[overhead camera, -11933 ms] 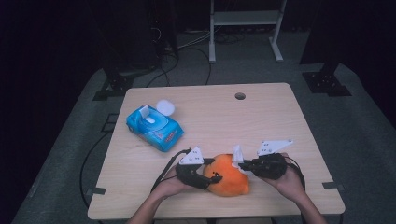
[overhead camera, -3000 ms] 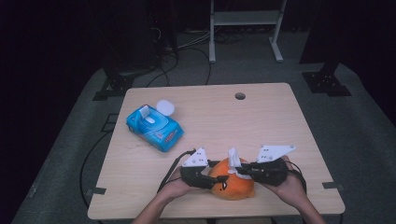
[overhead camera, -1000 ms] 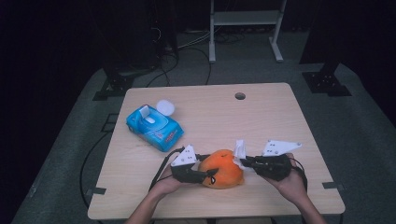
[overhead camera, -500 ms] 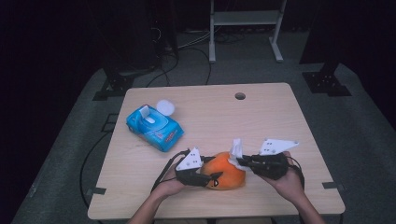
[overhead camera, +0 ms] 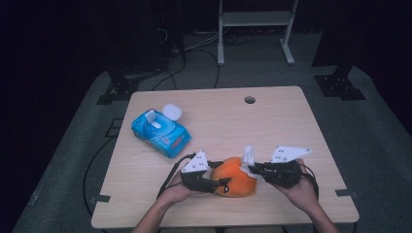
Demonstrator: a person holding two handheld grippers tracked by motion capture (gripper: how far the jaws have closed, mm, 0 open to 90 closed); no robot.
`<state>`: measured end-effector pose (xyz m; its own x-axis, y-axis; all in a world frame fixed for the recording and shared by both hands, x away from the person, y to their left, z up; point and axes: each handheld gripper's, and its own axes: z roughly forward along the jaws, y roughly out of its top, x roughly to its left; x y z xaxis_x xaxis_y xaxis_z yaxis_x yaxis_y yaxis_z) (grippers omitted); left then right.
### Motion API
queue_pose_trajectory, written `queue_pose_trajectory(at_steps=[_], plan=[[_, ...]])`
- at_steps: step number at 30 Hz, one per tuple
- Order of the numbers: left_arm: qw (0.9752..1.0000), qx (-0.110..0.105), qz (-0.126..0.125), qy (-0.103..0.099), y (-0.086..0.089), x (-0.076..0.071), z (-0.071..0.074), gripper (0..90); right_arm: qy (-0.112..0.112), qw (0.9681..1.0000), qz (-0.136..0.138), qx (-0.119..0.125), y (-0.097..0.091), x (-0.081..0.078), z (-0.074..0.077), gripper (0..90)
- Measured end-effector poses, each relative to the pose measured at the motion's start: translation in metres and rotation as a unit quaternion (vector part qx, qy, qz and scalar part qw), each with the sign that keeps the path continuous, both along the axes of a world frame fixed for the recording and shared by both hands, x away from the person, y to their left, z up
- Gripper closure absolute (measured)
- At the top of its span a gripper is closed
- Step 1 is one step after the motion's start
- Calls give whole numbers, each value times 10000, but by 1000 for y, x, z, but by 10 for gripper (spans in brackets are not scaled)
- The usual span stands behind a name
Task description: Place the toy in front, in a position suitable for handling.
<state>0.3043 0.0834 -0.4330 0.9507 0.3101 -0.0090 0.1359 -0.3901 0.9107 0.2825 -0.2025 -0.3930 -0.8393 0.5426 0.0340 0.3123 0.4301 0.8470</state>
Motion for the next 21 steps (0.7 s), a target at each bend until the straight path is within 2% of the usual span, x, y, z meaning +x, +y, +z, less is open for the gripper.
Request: queue_pose_trajectory(at_steps=[2,3,4,7,9,12,16,19,21], plan=[[10000,-3,14,-35,-2,-1,0,428,-101,9998,140,73,7,-5,5,839],[10000,19,1,-48,-3,-1,1,429,-150,9997,208,27,11,-6,6,839],[10000,42,10,-62,-3,-1,1,432,-214,9994,214,-191,17,-7,4,839],[10000,15,29,-15,-1,-1,0,428,-143,9995,169,-218,15,-3,-2,839],[10000,8,51,35,1,1,1,383,-104,9995,68,-289,9,0,-6,840],[10000,-18,66,71,0,2,2,317,60,9998,16,-190,0,3,-8,840],[9997,-25,160,170,3,4,4,215,53,9996,-57,-256,-2,5,-10,840],[9995,-51,164,267,5,5,2,241,75,9996,-102,-248,-4,7,-11,839],[9995,-50,122,283,4,5,1,313,103,9996,-107,-258,-5,7,-12,839]])
